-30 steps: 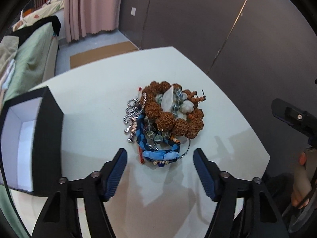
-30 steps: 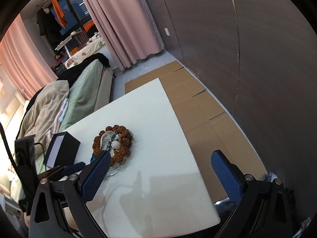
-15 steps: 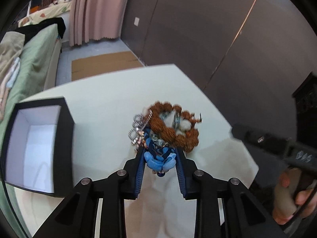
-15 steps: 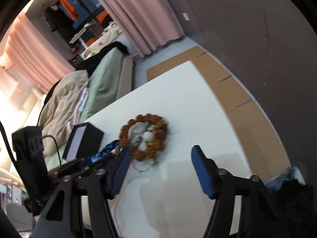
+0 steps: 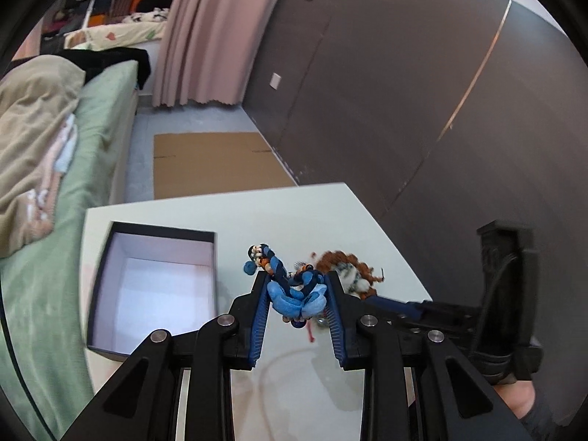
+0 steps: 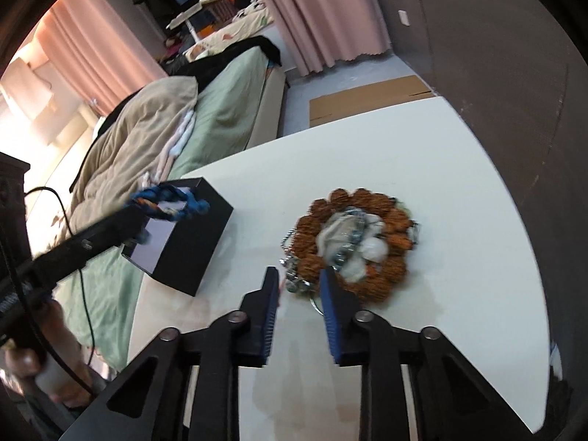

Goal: Organize jewelry
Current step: 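Lower the blue ornament into the box with left while right boxes the brown bracelet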

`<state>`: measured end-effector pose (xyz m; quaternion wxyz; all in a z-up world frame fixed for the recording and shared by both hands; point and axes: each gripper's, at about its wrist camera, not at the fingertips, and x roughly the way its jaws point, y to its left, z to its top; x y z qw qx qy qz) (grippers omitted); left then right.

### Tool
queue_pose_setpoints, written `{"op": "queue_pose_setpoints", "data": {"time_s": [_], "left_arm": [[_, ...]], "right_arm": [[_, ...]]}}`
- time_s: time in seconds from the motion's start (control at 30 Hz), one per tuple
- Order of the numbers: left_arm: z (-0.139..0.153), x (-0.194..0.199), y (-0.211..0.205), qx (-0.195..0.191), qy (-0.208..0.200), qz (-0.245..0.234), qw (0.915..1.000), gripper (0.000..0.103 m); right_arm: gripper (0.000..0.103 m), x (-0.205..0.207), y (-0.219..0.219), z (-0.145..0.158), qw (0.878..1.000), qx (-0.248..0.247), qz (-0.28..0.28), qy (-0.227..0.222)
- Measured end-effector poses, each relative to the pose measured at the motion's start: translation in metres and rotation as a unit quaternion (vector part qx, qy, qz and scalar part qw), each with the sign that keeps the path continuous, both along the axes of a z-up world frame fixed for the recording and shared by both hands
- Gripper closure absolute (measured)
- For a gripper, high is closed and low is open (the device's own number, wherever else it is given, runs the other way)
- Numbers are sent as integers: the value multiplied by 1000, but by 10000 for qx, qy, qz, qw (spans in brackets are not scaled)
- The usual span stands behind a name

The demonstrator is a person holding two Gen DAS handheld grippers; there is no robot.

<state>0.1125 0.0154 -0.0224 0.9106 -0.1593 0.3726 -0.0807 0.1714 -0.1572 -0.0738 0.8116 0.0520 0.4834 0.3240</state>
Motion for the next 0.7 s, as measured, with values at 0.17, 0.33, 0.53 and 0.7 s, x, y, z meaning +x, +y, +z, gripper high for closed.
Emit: {"op": "queue_pose_setpoints", "data": {"time_s": [0.17, 0.33, 0.53, 0.7], "left_arm": [[6, -9, 18, -18, -90, 157, 9998, 72], [11, -16, 30, -65, -148, 257, 9995, 72], [13, -22, 40, -13, -182, 358, 9992, 72], [17, -27, 52, -56, -207, 488, 9986, 72]], "right_arm": [[86, 3, 19, 2, 9996, -172, 41, -223], [85, 17, 30, -8, 9962, -785, -243, -282], [85, 23, 46, -14, 9932, -1137, -121, -237], [85, 26, 54, -9, 9905, -1357, 10, -235]]}}
